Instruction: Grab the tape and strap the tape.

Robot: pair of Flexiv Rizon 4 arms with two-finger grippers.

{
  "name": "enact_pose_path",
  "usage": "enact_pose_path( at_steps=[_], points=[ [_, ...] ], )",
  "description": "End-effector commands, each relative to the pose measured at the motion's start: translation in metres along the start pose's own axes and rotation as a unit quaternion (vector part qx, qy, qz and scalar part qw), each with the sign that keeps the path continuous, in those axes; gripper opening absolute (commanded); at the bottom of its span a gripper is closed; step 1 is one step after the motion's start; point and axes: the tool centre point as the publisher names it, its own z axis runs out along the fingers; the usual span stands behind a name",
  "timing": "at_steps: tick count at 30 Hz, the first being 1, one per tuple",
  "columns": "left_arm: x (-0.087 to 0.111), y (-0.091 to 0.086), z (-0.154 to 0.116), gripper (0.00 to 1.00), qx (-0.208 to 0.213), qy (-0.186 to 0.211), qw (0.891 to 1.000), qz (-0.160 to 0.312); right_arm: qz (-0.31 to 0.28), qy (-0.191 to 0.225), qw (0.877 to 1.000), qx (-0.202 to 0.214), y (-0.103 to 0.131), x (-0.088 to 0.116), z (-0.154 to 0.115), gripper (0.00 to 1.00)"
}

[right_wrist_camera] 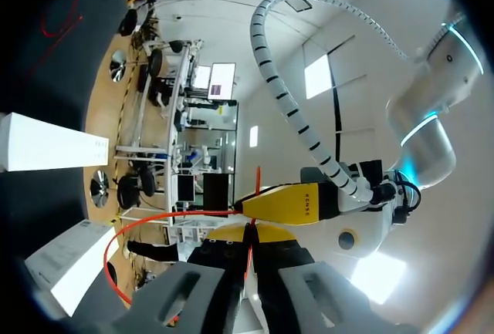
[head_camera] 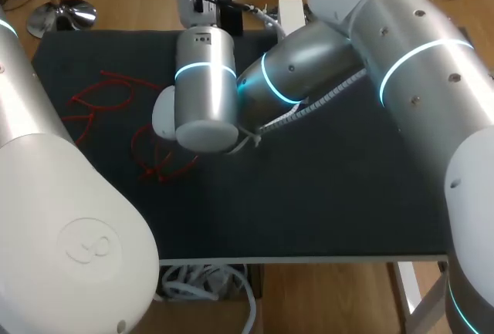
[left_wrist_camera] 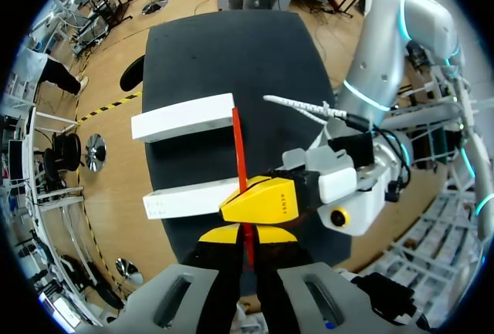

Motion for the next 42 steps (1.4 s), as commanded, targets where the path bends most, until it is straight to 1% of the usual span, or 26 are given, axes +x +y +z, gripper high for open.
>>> enact_pose_path(
  at_steps=[1,21,40,41,42],
  points=[
    [0.0007,-0.0006,-0.0012,0.00,-0.001,0.001,1.000,0.000,-0.001,0.005,1.000,0.001,0.0019,-0.0022,0.0001,0.00],
    [0.0007,-0.0006,-0.0012,0.00,-0.001,0.001,1.000,0.000,-0.003,0.007,1.000,0.000,0.0052,-0.0019,-0.0012,0.00],
    [0.0007,-0.0006,-0.0012,0.00,-0.001,0.001,1.000,0.000,0.003,0.005,1.000,0.001,0.0034,-0.0035,-0.0021,0.00],
    [0.0007,-0.0006,-0.0012,0.00,-0.001,0.001,1.000,0.000,0.003,0.006,1.000,0.001,0.0033,-0.0035,-0.0020,0.01],
    [0.0007,-0.0006,-0.0012,0.00,-0.001,0.001,1.000,0.000,0.004,0.006,1.000,0.000,0.0033,-0.0035,-0.0020,0.11]
  ],
)
